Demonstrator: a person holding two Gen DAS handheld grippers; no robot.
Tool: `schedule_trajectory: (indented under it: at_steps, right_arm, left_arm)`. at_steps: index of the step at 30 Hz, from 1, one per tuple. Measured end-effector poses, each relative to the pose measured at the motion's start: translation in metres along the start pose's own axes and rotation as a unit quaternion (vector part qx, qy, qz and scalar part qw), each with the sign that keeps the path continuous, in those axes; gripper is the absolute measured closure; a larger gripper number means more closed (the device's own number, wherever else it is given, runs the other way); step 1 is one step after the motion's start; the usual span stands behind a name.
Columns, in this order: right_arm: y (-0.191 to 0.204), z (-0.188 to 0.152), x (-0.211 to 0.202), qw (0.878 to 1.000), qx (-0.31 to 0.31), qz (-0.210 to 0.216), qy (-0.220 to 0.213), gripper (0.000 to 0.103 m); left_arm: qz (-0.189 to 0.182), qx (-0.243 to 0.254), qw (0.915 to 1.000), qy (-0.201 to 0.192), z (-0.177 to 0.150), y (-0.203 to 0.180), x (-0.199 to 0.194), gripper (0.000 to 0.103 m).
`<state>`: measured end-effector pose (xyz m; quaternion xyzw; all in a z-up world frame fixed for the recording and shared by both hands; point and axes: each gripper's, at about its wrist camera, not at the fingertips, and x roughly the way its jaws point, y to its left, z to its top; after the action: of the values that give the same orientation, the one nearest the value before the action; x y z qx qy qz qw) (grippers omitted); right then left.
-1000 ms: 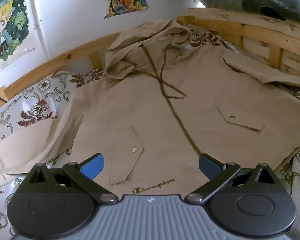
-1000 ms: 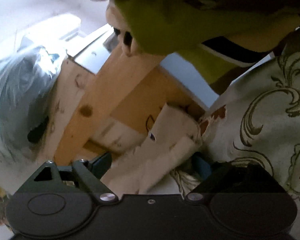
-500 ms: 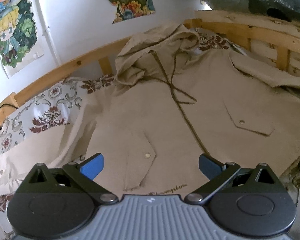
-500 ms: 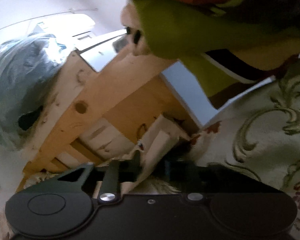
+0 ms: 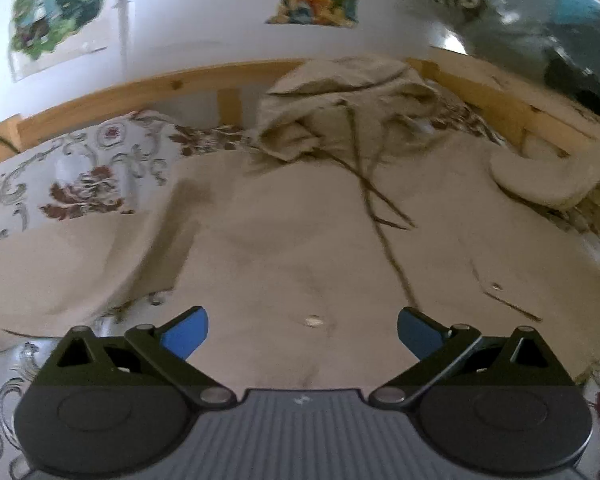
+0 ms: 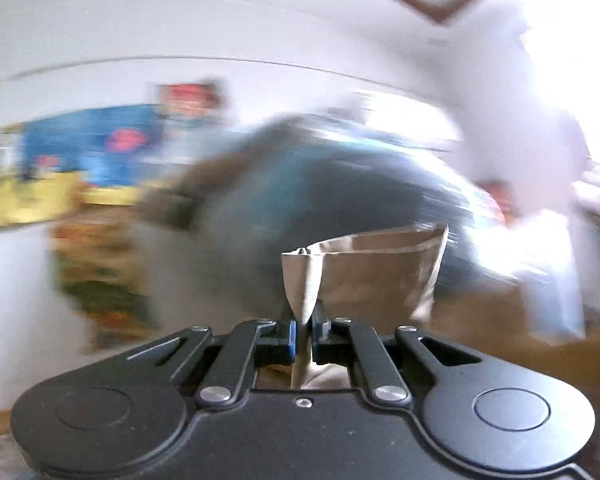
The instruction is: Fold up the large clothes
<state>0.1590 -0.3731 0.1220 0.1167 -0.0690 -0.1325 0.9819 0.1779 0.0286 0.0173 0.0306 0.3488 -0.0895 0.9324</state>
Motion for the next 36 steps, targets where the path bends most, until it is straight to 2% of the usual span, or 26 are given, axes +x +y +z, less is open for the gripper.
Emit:
schedule_trajectory:
  at_steps: [2,4,6,9,11,14,17,19,20,21,22,23,25,28,30,32,34,36]
  right_arm:
    - [0.043,0.001,0.014,0.996,-0.034,0.081,0.000,0.097]
    - [0.084,-0.008,0.021,0.985,-0.055,0.160,0.018,0.097]
    - [0.125,-0.028,0.025,0.968,-0.093,0.229,0.047,0.097]
    - [0.174,-0.077,0.020,0.930,-0.165,0.312,0.105,0.097]
    - [0.193,-0.113,0.007,0.915,-0.197,0.328,0.132,0.097]
    - [0.196,-0.159,-0.002,0.894,-0.214,0.338,0.203,0.094]
    - [0.186,-0.179,-0.014,0.873,-0.203,0.352,0.270,0.077]
    - [0.178,-0.169,-0.018,0.871,-0.181,0.358,0.283,0.054]
    - [0.169,-0.162,-0.020,0.875,-0.173,0.354,0.283,0.046]
    - [0.154,-0.154,-0.024,0.881,-0.166,0.343,0.279,0.032]
    - [0.153,-0.150,-0.016,0.889,-0.165,0.328,0.273,0.026]
    - [0.139,-0.144,-0.017,0.898,-0.165,0.308,0.266,0.024]
    - [0.112,-0.141,-0.008,0.920,-0.168,0.241,0.259,0.017]
    - [0.067,-0.155,0.013,0.947,-0.185,0.105,0.239,0.016]
    - [0.037,-0.172,0.027,0.950,-0.200,0.018,0.238,0.017]
    - [0.011,-0.185,0.042,0.951,-0.185,-0.043,0.243,0.018]
    - [-0.007,-0.193,0.053,0.951,-0.163,-0.085,0.248,0.019]
    - [-0.015,-0.203,0.062,0.945,-0.167,-0.118,0.255,0.019]
  left_arm:
    - [0.016,-0.010,0.9998,0.004,-0.003,0.018,0.002,0.001]
    - [0.033,-0.026,0.9990,0.017,-0.007,0.036,0.003,0.001]
    - [0.047,-0.041,0.9978,0.023,-0.012,0.052,0.002,0.001]
    - [0.068,-0.059,0.9954,0.034,-0.021,0.072,0.000,0.001]
    - [0.077,-0.067,0.9939,0.042,-0.026,0.081,-0.002,0.001]
    - [0.088,-0.068,0.9928,0.046,-0.030,0.087,-0.005,0.001]
    - [0.091,-0.071,0.9924,0.043,-0.029,0.084,-0.005,0.001]
    - [0.088,-0.073,0.9928,0.037,-0.026,0.079,-0.004,0.001]
    - [0.084,-0.076,0.9930,0.033,-0.024,0.076,-0.002,0.001]
    - [0.080,-0.079,0.9932,0.030,-0.023,0.072,0.001,0.001]
    - [0.073,-0.083,0.9935,0.026,-0.021,0.067,0.003,0.001]
    - [0.066,-0.087,0.9938,0.021,-0.019,0.062,0.006,0.001]
    - [0.055,-0.090,0.9944,0.009,-0.015,0.051,0.015,0.001]
    - [0.047,-0.099,0.9940,-0.001,-0.006,0.029,0.042,0.001]
    - [0.041,-0.105,0.9936,0.008,-0.003,0.013,0.067,0.001]
    - [0.048,-0.092,0.9942,0.029,-0.002,-0.003,0.092,0.001]
    - [0.058,-0.067,0.9949,0.048,-0.007,-0.015,0.113,0.001]
    - [0.070,-0.043,0.9945,0.065,-0.014,-0.021,0.130,0.001]
